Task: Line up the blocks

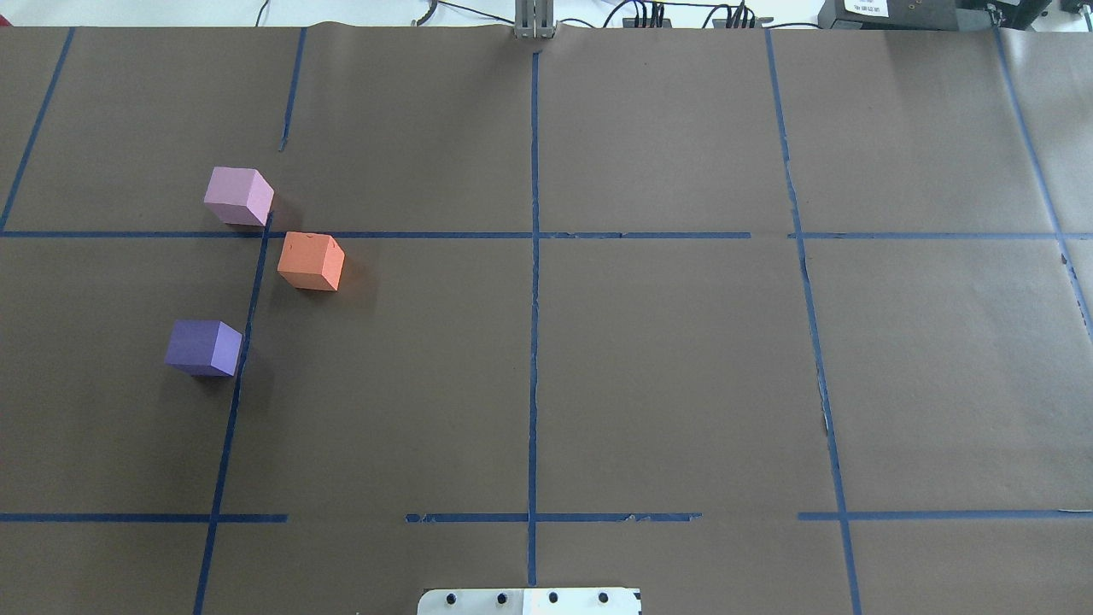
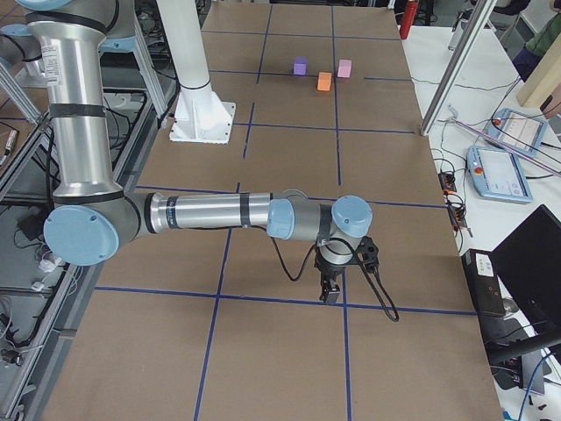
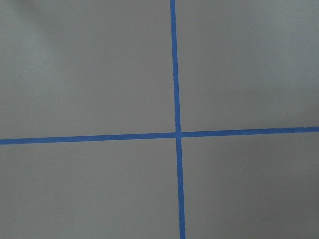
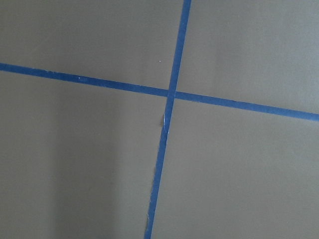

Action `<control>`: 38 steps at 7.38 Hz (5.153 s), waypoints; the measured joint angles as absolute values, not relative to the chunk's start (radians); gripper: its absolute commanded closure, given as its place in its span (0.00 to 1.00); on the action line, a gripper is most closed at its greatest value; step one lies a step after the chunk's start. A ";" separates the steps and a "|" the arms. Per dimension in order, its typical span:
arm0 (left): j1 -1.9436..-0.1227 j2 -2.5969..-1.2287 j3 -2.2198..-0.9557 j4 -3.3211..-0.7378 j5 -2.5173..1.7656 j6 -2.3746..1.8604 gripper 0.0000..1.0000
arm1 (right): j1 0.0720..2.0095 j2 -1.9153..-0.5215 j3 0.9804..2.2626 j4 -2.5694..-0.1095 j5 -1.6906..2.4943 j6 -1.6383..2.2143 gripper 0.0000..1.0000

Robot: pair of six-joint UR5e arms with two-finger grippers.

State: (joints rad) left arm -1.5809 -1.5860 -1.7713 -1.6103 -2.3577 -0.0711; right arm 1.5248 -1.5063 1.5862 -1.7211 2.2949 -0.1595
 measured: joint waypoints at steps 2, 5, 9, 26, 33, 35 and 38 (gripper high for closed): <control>-1.474 -1.641 -1.801 -1.615 -2.361 -0.195 0.00 | 1.525 -1.506 1.586 -1.721 2.295 -0.160 0.00; -1.326 -1.706 -1.837 -1.640 -2.361 -0.361 0.00 | 1.525 -1.506 1.586 -1.721 2.295 -0.160 0.00; -1.104 -1.872 -1.788 -1.662 -2.354 -0.567 0.00 | 1.525 -1.506 1.586 -1.721 2.295 -0.160 0.00; -0.796 -2.034 -1.508 -1.848 -2.158 -0.955 0.02 | 1.525 -1.506 1.586 -1.721 2.295 -0.160 0.00; -0.794 -2.055 -1.460 -1.873 -2.154 -0.956 0.11 | 1.525 -1.506 1.586 -1.721 2.295 -0.160 0.00; -0.794 -2.057 -1.459 -1.873 -2.153 -0.955 0.11 | 1.525 -1.506 1.586 -1.721 2.295 -0.160 0.00; -0.795 -2.061 -1.453 -1.880 -2.152 -0.954 0.34 | 1.525 -1.506 1.586 -1.721 2.295 -0.160 0.00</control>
